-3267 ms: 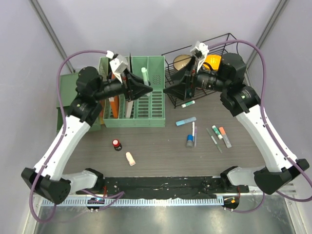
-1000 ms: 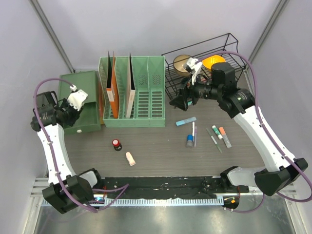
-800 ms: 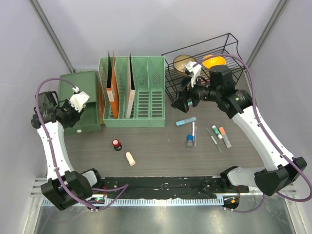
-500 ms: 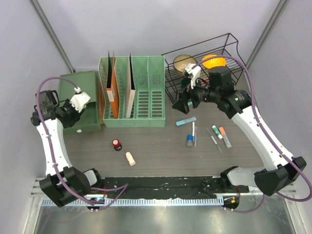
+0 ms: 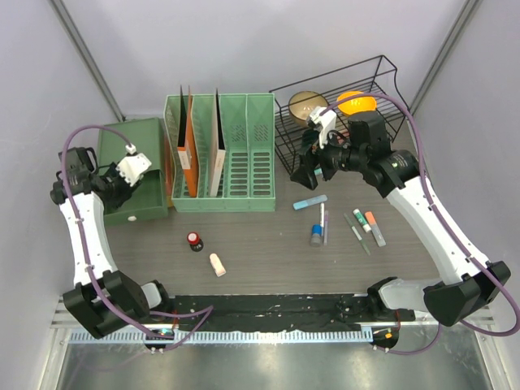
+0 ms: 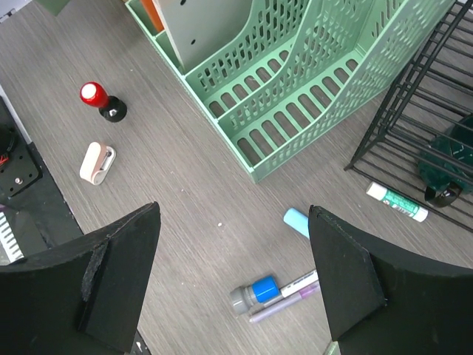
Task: Organize the desk
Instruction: Place the stationery in the drawer.
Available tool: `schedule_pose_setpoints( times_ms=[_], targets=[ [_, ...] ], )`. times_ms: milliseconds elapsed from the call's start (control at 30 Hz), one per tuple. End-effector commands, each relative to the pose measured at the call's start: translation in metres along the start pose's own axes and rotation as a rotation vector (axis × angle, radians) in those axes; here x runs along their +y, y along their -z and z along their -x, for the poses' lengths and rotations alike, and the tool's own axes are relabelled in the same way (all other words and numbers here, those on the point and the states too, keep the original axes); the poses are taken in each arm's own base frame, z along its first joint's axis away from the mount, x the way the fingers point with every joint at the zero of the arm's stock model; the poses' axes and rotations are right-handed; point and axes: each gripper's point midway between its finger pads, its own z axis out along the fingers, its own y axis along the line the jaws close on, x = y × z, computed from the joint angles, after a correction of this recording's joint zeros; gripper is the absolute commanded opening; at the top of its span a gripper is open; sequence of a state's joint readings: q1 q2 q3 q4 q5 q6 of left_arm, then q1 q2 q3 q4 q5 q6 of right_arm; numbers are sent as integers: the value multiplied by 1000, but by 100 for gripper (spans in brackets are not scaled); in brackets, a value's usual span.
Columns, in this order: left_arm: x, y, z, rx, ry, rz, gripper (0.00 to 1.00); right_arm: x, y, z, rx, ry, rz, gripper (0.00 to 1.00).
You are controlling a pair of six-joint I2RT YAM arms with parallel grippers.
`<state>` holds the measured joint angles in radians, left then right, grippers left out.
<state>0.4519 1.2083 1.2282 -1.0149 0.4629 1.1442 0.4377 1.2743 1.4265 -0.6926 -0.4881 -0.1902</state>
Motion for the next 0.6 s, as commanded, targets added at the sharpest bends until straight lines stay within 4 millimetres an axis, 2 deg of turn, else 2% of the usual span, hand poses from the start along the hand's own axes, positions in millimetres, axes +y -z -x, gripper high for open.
schedule_pose_setpoints(
  times_ms=[0, 200, 367, 433, 567],
  targets=[
    [10, 6, 5, -6, -39, 16, 33, -5, 4, 3, -1, 20, -25, 86],
    [10, 0, 1, 4, -53, -3, 34, -8, 5, 2, 6, 23, -39, 86],
    [12, -3, 0, 10, -53, -13, 43, -13, 3, -4, 32, 21, -55, 86],
    [12, -3, 0, 10, -58, -17, 48, -21, 1, -12, 62, 18, -86, 86],
    [12, -4, -1, 12, -62, -20, 49, -45, 2, -44, 157, 0, -183, 86]
  ],
)
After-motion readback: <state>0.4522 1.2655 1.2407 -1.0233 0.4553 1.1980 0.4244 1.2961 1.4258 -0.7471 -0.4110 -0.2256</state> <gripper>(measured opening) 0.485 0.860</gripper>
